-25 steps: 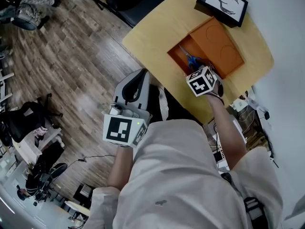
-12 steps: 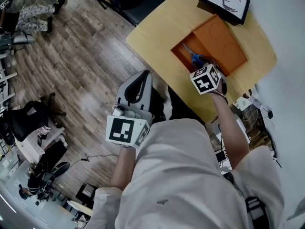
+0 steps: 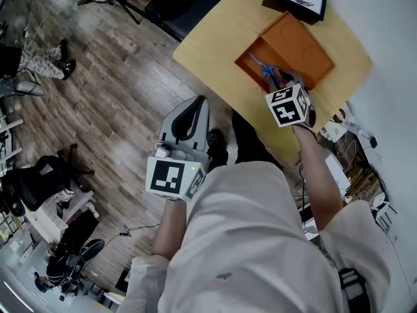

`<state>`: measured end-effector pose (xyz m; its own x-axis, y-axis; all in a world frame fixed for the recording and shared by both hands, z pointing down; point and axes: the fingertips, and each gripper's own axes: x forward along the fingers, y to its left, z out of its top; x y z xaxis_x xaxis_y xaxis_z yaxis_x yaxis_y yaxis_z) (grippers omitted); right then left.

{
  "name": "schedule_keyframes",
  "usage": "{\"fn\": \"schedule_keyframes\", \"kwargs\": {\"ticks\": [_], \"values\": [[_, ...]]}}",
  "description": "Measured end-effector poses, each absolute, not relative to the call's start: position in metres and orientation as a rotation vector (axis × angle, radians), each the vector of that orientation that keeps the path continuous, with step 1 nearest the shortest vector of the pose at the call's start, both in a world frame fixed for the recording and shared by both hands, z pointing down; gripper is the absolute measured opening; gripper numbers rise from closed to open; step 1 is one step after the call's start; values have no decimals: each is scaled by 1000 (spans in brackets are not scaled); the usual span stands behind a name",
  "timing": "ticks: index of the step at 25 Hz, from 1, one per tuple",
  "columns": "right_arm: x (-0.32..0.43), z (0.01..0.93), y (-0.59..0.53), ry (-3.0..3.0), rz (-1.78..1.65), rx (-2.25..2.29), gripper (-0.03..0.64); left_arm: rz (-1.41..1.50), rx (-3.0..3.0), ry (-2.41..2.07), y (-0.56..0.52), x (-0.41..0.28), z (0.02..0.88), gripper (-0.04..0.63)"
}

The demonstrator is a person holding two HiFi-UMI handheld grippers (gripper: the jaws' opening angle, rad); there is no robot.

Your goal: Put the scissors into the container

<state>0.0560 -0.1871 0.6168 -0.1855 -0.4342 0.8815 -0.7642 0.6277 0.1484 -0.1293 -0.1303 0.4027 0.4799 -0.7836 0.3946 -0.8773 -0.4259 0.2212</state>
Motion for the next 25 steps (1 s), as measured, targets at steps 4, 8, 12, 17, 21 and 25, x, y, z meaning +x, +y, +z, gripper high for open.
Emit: {"fn": "schedule_keyframes", "kwargs": {"ticks": [4, 8, 12, 17, 21, 25], "values": [[52, 580, -174, -1835, 386, 1087, 107, 312, 2391, -1329, -115, -139, 396, 8], [52, 546, -150, -1833, 343, 1170, 103, 290, 2436, -1274, -93, -142, 390, 8], [51, 517, -116, -1850, 328, 1244, 97, 297, 2485, -1204, -69, -141, 388, 8], [43, 484, -72, -1901, 319, 1347, 91, 279, 2532, -1151, -39, -146, 380, 8], [39, 455, -38, -1930, 293, 1448, 83, 265, 2559, -1111, -16, -150, 376, 8], [33, 434, -8, -1957, 294, 1530, 67, 256, 2586, -1074, 3, -151, 374, 8]]}}
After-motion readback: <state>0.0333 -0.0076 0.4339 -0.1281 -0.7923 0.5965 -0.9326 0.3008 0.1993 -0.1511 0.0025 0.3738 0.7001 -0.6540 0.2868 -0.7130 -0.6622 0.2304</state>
